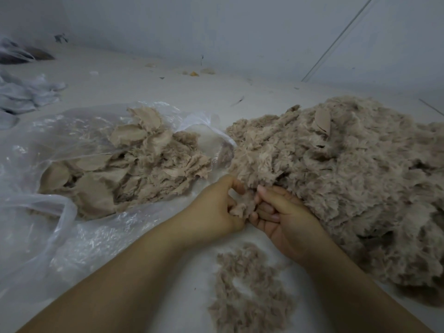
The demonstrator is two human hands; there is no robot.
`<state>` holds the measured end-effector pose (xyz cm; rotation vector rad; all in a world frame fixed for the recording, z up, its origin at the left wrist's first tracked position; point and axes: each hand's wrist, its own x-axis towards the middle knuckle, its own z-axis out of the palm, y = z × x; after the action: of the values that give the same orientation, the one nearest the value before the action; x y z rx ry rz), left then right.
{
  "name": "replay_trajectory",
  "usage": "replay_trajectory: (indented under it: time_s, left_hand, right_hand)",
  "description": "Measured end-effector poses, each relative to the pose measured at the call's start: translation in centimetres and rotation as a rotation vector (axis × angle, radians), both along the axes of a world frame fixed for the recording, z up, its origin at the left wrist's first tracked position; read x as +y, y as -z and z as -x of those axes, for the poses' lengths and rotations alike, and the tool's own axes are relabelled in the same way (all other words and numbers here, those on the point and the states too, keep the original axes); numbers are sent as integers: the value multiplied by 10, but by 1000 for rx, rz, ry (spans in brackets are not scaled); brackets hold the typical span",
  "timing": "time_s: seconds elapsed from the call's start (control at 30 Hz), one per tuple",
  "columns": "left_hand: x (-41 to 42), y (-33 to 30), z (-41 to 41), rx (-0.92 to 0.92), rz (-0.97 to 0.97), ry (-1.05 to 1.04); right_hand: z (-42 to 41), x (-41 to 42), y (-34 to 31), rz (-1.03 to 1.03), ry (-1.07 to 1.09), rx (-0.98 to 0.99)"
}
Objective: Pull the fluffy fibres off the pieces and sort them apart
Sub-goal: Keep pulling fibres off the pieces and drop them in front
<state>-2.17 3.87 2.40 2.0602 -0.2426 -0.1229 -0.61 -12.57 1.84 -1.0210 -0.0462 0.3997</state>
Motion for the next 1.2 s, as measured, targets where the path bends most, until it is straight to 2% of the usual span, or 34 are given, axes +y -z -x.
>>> replay_trajectory:
  time_s: [0.13, 0.4, 0.47, 0.6, 0.77, 0.9, 1.0, 1.1, 1.2]
  left_hand:
    - [3, -6, -2, -48, -148, -201]
    - [-9, -18, 9, -338, 193, -80]
    - [-10, -17, 9, -299, 303, -74]
    - [-8, -17, 8, -80, 551, -95]
    - [-8, -23, 12, -6, 810, 66]
    - [-9, -23, 14, -26, 820, 103]
    - [-6, -22, 10, 8, 847, 16]
    - [-6, -17, 5, 14, 661, -189]
    - [-4, -13, 3, -7, 513, -280]
  right_hand:
    - [-1, 0, 0, 54, -30, -41]
    - [0, 1, 0, 47, -98, -49]
    - [0, 1, 0, 51, -96, -63]
    - [-1, -1, 1, 34, -135, -92]
    - [-1, 0, 0, 67, -195, -143]
    - [-4, 1, 0, 92, -115, -34]
    - [-3, 2, 0, 44, -67, 51]
    - [-2, 2, -2, 48, -41, 72]
    - [-3, 1, -2, 90, -36, 72]
